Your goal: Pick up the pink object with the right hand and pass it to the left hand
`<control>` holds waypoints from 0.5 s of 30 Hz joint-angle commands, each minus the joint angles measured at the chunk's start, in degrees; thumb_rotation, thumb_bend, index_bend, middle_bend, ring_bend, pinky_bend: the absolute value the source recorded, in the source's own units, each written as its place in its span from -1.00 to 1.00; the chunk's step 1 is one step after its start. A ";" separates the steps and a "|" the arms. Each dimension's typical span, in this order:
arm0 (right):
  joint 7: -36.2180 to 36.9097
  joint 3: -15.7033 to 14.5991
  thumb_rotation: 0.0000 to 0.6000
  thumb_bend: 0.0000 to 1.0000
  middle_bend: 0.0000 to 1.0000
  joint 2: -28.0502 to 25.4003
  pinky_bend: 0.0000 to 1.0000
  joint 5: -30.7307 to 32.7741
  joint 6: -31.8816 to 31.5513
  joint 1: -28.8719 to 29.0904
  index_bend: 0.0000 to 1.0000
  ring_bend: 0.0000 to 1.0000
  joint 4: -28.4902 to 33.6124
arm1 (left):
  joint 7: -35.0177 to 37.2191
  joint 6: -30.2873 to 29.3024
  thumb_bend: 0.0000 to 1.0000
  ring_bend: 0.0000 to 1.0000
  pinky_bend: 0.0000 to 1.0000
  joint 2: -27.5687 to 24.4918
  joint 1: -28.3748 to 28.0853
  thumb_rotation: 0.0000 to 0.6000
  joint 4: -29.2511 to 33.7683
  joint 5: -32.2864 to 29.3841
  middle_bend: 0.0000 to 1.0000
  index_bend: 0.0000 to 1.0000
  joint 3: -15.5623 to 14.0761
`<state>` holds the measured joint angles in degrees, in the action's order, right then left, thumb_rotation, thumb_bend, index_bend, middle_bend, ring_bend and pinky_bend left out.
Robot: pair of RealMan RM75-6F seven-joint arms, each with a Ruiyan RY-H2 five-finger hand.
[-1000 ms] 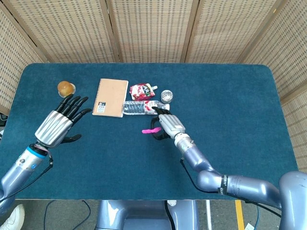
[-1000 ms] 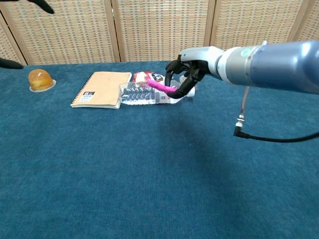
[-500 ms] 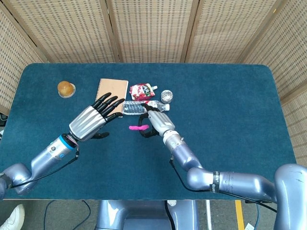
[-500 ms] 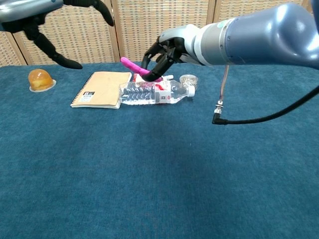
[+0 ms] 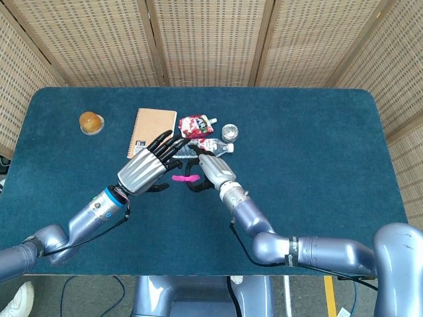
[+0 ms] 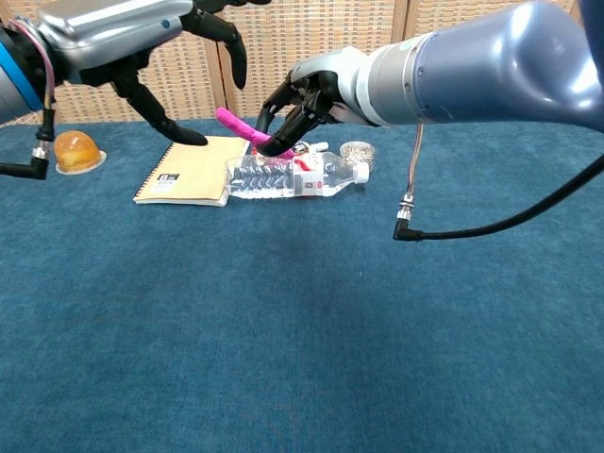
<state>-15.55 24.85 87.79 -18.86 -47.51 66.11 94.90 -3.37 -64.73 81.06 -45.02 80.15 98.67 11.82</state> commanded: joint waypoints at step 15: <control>2.35 -1.56 1.00 0.23 -0.78 -0.05 -1.00 -1.46 0.28 -0.19 0.37 -1.00 -0.76 | -2.65 0.85 -0.38 -1.00 -1.00 4.67 -1.95 1.00 -2.23 -3.51 -1.00 -0.02 -0.80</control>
<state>-13.26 23.33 87.74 -20.27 -47.24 65.92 94.18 -5.94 -63.94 85.61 -46.87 78.02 95.28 11.01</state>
